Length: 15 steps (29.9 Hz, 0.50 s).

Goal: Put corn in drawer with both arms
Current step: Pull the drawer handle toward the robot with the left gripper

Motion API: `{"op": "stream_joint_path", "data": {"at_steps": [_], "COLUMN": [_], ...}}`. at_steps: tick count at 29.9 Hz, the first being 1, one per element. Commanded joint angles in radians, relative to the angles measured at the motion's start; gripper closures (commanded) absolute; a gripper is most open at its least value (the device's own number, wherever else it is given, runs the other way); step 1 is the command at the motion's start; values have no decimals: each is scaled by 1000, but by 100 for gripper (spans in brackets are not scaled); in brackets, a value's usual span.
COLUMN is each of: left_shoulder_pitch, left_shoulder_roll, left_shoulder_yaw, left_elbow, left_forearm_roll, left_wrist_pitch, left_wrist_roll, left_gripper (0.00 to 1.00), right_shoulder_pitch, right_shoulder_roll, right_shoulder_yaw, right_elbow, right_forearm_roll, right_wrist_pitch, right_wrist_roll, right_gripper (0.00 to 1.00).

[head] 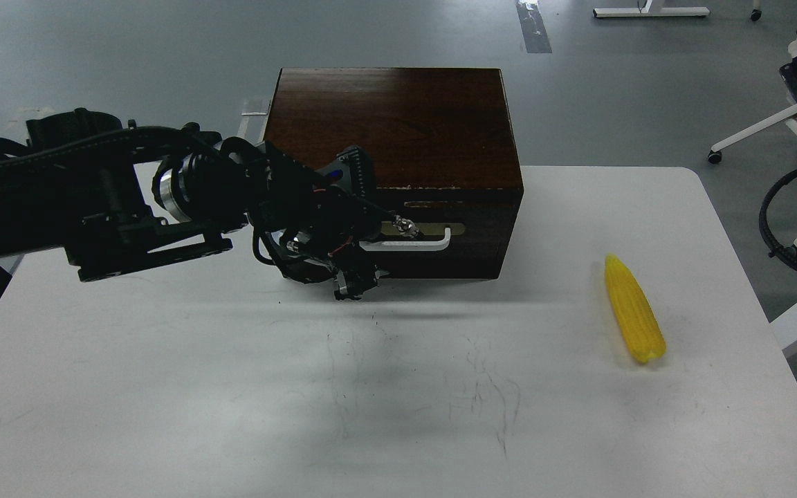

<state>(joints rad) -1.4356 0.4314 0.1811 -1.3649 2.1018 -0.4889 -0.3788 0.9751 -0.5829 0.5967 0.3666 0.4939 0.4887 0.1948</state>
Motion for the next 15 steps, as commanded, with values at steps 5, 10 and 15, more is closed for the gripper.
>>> {"op": "stream_joint_path", "data": {"at_steps": [5,10,15], "left_shoulder_pitch": [-6,-23,-31], "left_shoulder_roll": [16,18,20], "left_shoulder_yaw": [0,0,0], "left_elbow": [-48,-88,-115], "left_forearm_roll": [0,0,0], "left_wrist_pitch": [0,0,0], "left_wrist_roll": [-2,1,1], "left_gripper": [55,54,54], "right_shoulder_pitch": [-1,-3,-4], "right_shoulder_roll": [0,-2,-2], "right_shoulder_yaw": [0,0,0], "right_elbow": [0,-8,-11], "right_forearm_roll": [0,0,0], "right_wrist_pitch": [0,0,0], "right_wrist_roll": [0,0,0], "right_gripper": [0,0,0]}}
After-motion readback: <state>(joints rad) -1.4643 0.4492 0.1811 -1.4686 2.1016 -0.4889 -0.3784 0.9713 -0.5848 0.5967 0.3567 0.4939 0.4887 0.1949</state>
